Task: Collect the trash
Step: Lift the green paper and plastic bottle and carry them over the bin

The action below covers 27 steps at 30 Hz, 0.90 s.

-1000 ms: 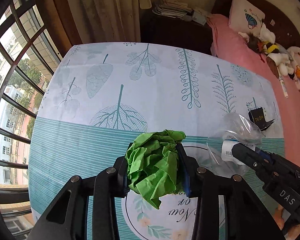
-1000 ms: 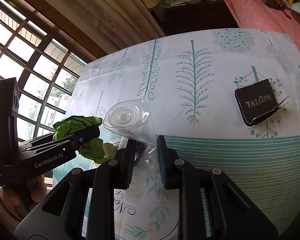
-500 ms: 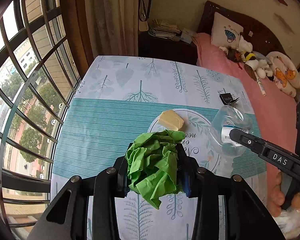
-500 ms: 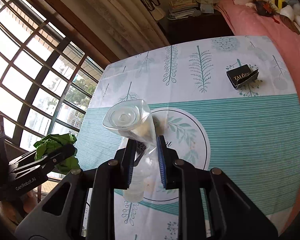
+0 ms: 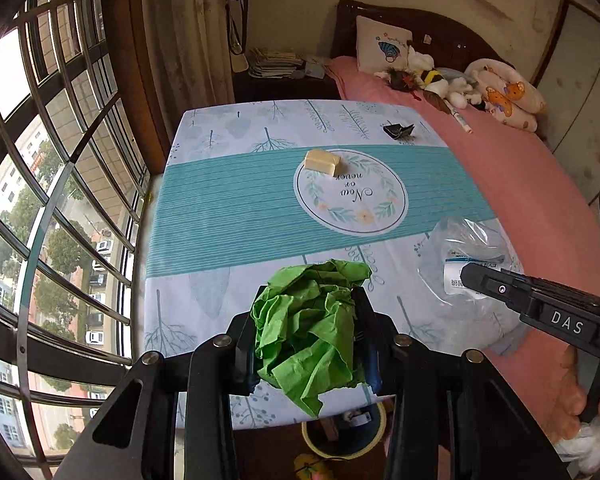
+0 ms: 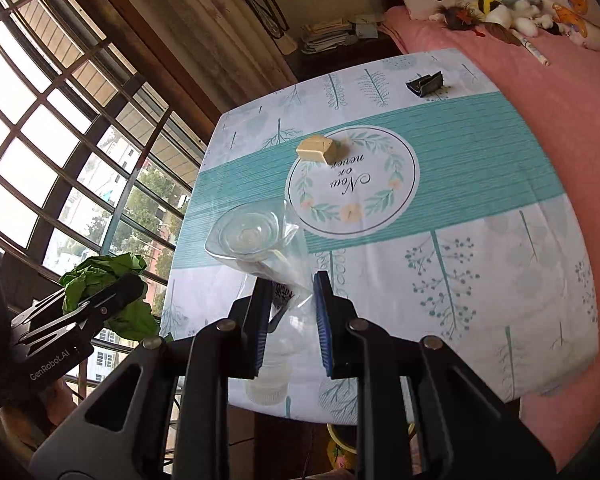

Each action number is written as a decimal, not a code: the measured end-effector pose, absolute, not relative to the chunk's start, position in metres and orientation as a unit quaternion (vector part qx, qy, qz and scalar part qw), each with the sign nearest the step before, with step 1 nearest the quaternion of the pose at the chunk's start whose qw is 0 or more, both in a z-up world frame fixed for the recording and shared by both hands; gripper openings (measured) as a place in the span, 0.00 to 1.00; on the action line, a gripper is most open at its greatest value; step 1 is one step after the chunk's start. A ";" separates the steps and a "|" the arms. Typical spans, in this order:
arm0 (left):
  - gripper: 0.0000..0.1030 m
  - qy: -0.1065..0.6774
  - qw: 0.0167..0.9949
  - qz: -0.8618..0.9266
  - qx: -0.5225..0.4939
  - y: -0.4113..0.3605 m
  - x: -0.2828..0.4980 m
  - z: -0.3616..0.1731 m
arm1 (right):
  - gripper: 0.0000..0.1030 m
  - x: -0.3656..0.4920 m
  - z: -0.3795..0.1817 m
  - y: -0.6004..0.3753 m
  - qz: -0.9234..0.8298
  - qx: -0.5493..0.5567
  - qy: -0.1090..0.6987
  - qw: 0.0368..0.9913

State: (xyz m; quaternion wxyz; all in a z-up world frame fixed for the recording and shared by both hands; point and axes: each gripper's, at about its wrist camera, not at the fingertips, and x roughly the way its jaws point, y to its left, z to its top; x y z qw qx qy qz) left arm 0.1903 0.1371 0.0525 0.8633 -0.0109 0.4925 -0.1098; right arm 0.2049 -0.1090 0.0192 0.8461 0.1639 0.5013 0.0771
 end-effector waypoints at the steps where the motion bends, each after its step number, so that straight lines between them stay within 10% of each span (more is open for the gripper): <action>1: 0.37 0.495 0.861 -0.113 -0.009 0.141 0.175 0.050 | 0.18 0.190 0.018 -0.104 0.073 0.163 0.506 0.844; 27: 0.38 0.603 0.792 -0.098 0.010 0.088 -0.001 -0.152 | 0.18 -0.006 -0.159 -0.092 0.060 0.099 0.639 0.761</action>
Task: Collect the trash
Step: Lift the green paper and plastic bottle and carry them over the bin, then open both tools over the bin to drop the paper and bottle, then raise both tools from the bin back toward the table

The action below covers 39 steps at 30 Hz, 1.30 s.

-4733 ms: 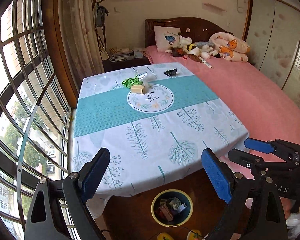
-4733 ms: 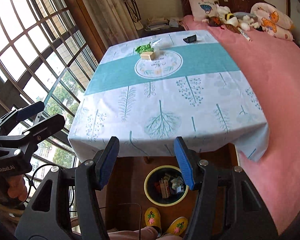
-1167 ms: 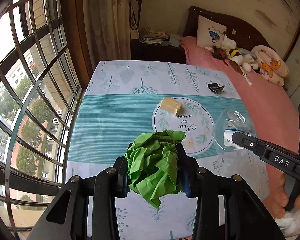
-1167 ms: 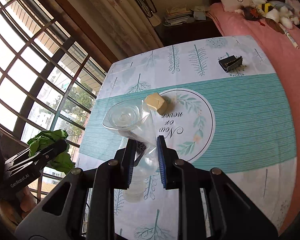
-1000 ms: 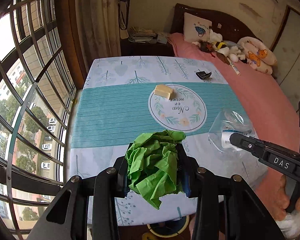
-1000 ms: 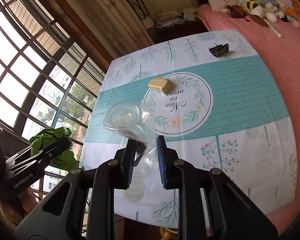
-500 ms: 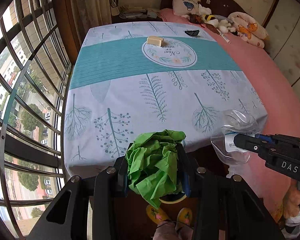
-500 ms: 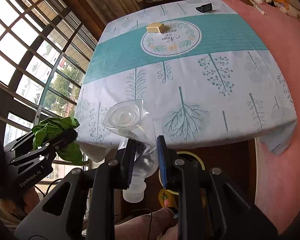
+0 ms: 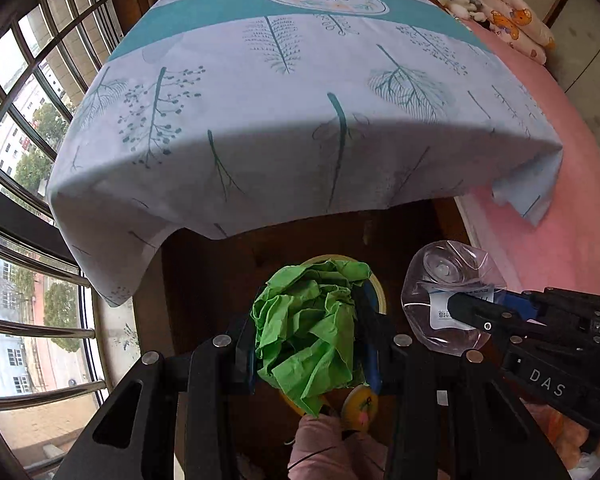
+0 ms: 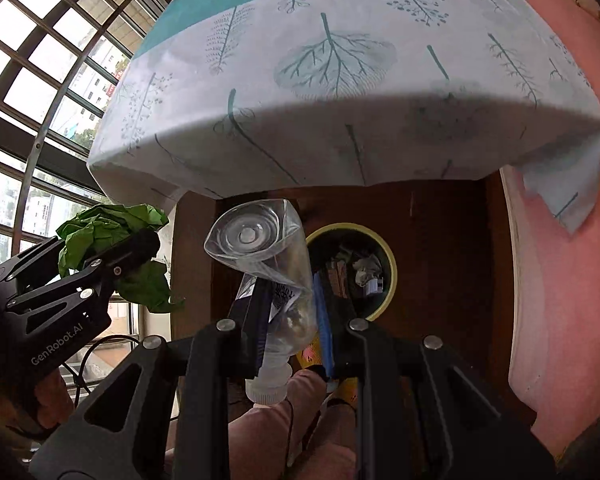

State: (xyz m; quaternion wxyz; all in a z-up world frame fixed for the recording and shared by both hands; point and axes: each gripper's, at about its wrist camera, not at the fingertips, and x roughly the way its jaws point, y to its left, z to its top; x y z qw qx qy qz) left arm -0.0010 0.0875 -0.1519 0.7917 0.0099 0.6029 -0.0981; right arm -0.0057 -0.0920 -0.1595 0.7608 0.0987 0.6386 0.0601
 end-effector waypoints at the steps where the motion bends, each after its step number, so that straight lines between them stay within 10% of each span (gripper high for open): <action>1: 0.38 0.605 0.790 -0.096 0.011 0.083 -0.004 -0.165 | 0.18 -0.010 -0.175 -0.095 0.056 0.100 0.644 0.757; 15: 0.44 0.639 0.762 -0.105 -0.003 0.042 -0.005 -0.346 | 0.18 -0.042 -0.381 -0.137 -0.019 0.132 0.685 0.716; 22: 0.87 0.653 0.751 -0.098 -0.003 0.043 0.008 -0.393 | 0.19 -0.036 -0.436 -0.147 -0.030 0.148 0.689 0.709; 27: 0.87 0.650 0.755 -0.085 0.000 0.052 0.005 -0.404 | 0.44 -0.038 -0.450 -0.151 -0.027 0.151 0.686 0.711; 39: 0.87 0.613 0.786 -0.074 -0.013 0.073 -0.002 -0.326 | 0.45 -0.035 -0.381 -0.156 -0.024 0.182 0.654 0.734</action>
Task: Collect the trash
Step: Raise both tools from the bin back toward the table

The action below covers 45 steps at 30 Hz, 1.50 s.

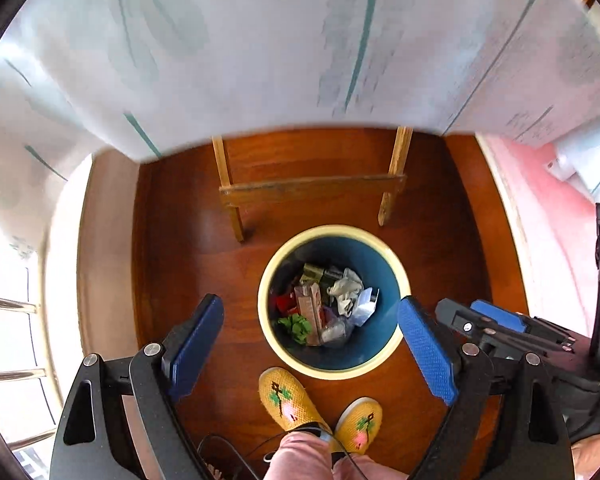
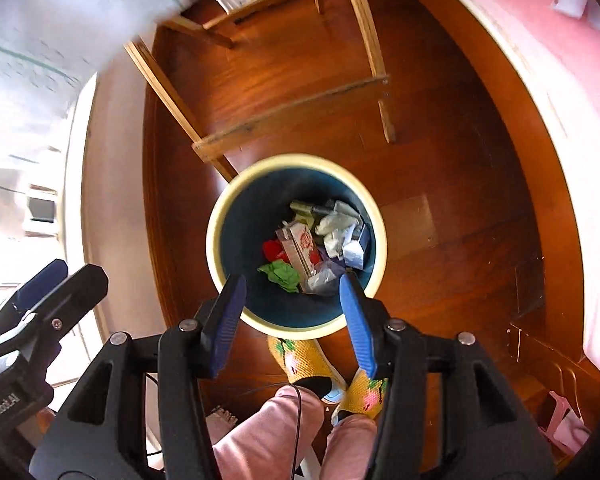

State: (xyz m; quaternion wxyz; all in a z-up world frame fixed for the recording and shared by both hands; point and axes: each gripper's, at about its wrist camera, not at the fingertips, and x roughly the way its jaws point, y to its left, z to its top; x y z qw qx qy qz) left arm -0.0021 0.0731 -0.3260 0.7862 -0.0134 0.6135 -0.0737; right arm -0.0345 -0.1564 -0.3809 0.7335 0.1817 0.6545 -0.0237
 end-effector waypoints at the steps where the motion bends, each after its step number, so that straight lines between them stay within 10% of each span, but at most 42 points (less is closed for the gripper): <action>1: 0.87 0.610 0.788 -0.075 -0.014 0.074 -0.002 -0.316 | 0.45 -0.034 -0.370 -0.157 -0.025 0.184 0.650 0.737; 24: 0.98 0.502 0.853 -0.143 -0.015 0.082 0.004 -0.008 | 0.45 -0.035 -0.071 -0.142 0.004 0.161 0.564 0.810; 45: 0.98 0.421 0.897 -0.133 -0.002 0.136 0.113 0.106 | 0.44 0.053 0.072 -0.116 -0.013 0.133 0.467 0.874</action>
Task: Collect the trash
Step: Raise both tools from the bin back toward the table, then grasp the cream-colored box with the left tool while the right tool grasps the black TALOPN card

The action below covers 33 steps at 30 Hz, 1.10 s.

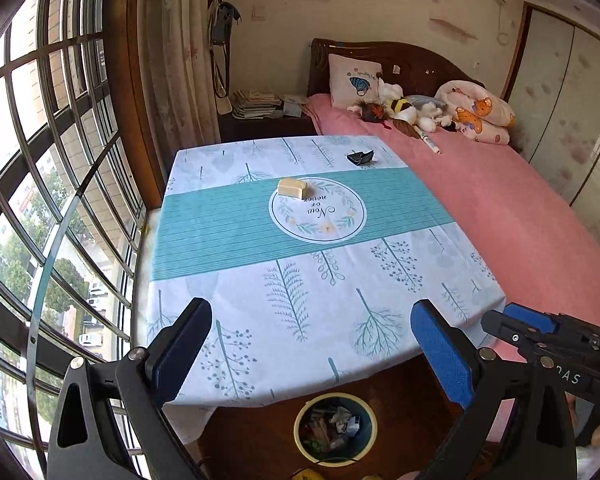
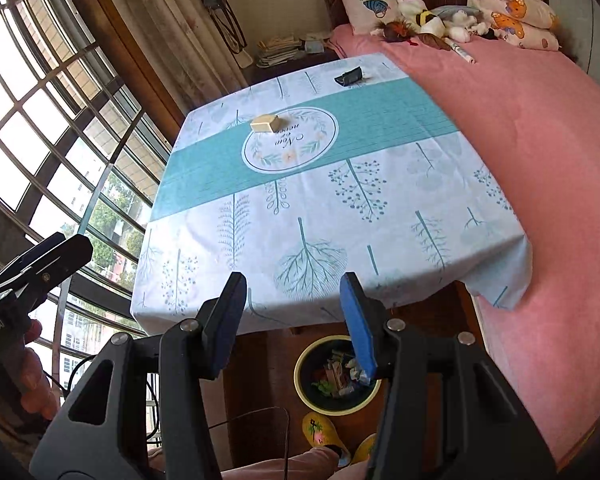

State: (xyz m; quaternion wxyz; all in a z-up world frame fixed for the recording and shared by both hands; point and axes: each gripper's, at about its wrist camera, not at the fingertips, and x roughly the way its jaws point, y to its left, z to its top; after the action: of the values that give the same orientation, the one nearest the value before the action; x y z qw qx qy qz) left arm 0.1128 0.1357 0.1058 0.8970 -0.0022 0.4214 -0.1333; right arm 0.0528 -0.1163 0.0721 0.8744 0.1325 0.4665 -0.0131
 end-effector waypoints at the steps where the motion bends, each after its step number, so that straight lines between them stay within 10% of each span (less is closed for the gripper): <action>1: 0.98 0.424 0.895 -0.138 -0.003 0.137 0.122 0.107 | 0.44 0.058 0.075 -0.116 -0.016 0.129 0.464 0.876; 18: 0.98 0.472 0.874 -0.114 0.006 0.092 0.322 0.071 | 0.44 0.225 0.060 -0.179 -0.014 0.117 0.479 0.870; 33: 0.98 0.570 0.816 -0.063 0.075 0.002 0.548 -0.074 | 0.44 0.470 -0.064 -0.290 0.038 0.123 0.552 0.824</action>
State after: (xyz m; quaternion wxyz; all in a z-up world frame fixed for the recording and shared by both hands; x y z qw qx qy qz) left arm 0.5481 0.0021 -0.0739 0.8158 0.0748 0.5700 -0.0626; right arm 0.4701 -0.2899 -0.0641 0.8241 0.1225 0.5518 0.0379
